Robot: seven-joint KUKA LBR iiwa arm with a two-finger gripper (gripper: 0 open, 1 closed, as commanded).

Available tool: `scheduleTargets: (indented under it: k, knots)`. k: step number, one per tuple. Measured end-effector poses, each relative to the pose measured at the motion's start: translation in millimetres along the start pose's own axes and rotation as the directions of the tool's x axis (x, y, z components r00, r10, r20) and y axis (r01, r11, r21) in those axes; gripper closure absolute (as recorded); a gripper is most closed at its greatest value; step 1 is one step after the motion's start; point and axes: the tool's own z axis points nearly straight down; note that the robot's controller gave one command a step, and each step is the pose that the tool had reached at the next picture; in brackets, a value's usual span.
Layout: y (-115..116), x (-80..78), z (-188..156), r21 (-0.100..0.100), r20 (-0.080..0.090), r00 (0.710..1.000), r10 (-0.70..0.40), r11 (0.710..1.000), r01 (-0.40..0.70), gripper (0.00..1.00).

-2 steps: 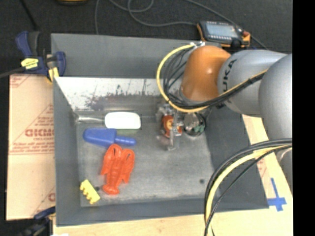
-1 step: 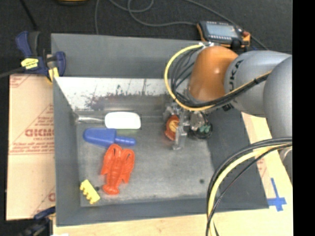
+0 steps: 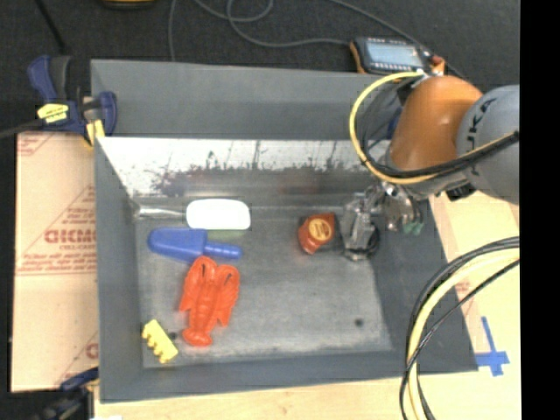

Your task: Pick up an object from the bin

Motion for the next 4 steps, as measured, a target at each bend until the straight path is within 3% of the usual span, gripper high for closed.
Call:
scheduleTargets:
  k: [1,2,4]
  knots:
    - [0,-0.1,0,-0.001,0.0,1.0,0.001,1.0,-0.001,0.0]
    - [0,-0.1,0,-0.001,0.0,1.0,0.001,1.0,-0.001,0.0]
    - [49,5.1,-16,-0.004,0.0,1.0,0.003,1.0,-0.003,0.0]
